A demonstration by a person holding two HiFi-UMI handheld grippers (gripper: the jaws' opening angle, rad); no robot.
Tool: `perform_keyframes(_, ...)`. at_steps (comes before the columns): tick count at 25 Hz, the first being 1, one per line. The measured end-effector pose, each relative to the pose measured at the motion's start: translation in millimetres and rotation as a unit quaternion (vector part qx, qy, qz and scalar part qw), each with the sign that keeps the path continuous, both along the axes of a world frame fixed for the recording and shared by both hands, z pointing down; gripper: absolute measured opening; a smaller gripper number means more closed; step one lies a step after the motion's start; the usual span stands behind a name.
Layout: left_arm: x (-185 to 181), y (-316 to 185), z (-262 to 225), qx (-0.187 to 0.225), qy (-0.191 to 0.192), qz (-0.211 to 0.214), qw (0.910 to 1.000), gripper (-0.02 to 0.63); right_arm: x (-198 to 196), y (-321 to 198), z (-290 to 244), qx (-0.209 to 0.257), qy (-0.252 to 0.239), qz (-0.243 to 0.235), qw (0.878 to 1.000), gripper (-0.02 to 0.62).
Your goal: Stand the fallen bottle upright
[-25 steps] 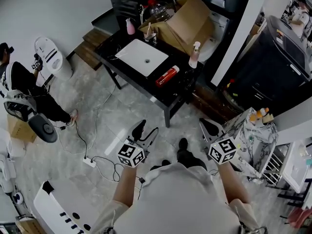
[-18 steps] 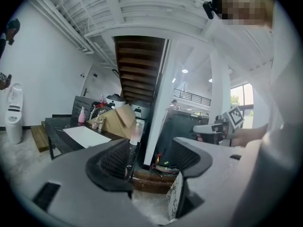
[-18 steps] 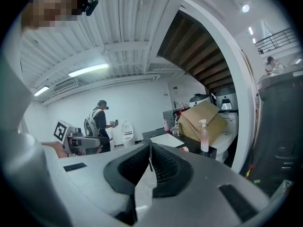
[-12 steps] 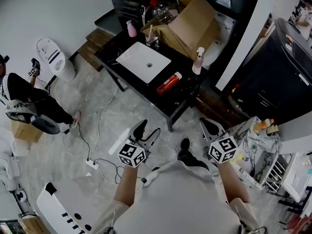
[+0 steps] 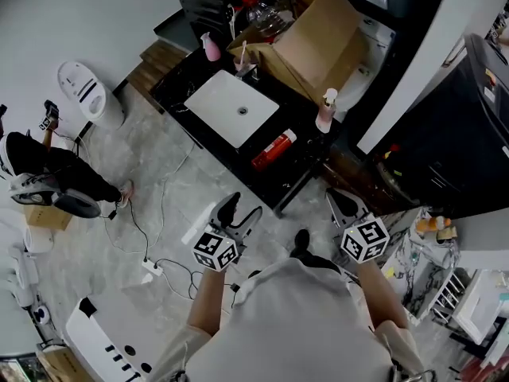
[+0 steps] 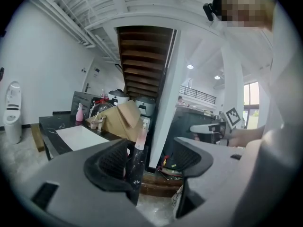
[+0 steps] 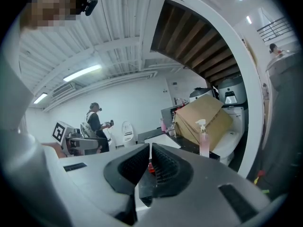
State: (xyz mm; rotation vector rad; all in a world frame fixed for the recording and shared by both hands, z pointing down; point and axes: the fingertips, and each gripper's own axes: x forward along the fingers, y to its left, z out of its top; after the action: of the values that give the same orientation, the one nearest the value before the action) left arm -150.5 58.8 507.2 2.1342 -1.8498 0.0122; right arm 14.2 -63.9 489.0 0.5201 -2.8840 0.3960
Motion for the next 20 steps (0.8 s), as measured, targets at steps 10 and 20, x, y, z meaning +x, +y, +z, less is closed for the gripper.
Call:
perform_keyframes(10,-10.5,-70.8,7.7,-0.024,-0.002,-0.026,0.9994,0.299,-21.0,-83.9,12.3,-0.013,0.006,-0.031,0.999,0.038)
perform_keyframes(20,-6.6,-126.0,17.0,-0.034,-0.007,-0.054,0.9979,0.299,-33.8,-141.5,43.7,-0.032,0.035,-0.073,0.996,0.038)
